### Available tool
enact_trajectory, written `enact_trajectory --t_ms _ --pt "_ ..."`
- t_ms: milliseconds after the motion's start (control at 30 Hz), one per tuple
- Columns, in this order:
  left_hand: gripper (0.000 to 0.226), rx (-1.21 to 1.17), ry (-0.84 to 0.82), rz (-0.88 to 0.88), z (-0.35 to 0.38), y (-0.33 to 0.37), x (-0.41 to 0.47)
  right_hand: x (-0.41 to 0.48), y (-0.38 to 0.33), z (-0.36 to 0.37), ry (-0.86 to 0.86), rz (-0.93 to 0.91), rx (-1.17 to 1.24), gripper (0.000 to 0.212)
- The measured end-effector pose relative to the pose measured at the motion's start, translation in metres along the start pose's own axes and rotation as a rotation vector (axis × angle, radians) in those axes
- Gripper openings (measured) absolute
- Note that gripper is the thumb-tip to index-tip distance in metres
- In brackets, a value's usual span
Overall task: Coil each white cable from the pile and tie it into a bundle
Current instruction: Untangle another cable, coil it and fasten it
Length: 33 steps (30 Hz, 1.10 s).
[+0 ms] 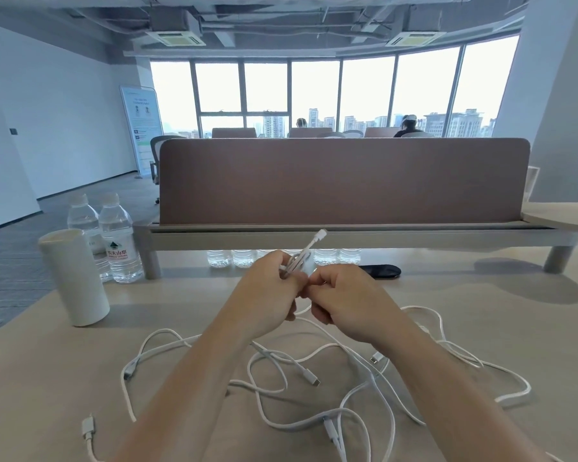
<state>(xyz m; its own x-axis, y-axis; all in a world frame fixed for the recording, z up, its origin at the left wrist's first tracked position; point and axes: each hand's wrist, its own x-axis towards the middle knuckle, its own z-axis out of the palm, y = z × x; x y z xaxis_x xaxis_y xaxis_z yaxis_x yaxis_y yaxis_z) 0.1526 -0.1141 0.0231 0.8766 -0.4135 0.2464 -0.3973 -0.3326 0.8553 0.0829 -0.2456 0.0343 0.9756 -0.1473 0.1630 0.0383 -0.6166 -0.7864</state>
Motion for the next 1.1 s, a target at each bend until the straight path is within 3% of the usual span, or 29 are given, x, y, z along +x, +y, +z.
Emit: enact_trajectory --t_ms 200,433,633,867,1100 --pt "0.012 -0.12 0.069 -0.09 0.0 -0.003 0.001 -0.001 0.0 0.004 0.036 0.027 0.118 0.024" --pt "0.014 -0.079 0.158 -0.067 0.005 -0.007 0.002 -0.003 0.001 0.0 0.017 0.021 0.128 0.023" --pt "0.01 -0.072 0.104 -0.089 0.013 -0.005 0.003 0.002 0.015 -0.011 -0.124 0.019 -0.036 0.019" --pt "0.01 -0.073 0.071 -0.095 0.017 0.001 -0.002 0.006 0.012 -0.004 0.036 -0.009 -0.073 0.02" --pt "0.014 -0.153 0.172 -0.131 -0.009 0.005 -0.028 -0.01 -0.012 0.012 0.025 -0.046 0.171 0.015"
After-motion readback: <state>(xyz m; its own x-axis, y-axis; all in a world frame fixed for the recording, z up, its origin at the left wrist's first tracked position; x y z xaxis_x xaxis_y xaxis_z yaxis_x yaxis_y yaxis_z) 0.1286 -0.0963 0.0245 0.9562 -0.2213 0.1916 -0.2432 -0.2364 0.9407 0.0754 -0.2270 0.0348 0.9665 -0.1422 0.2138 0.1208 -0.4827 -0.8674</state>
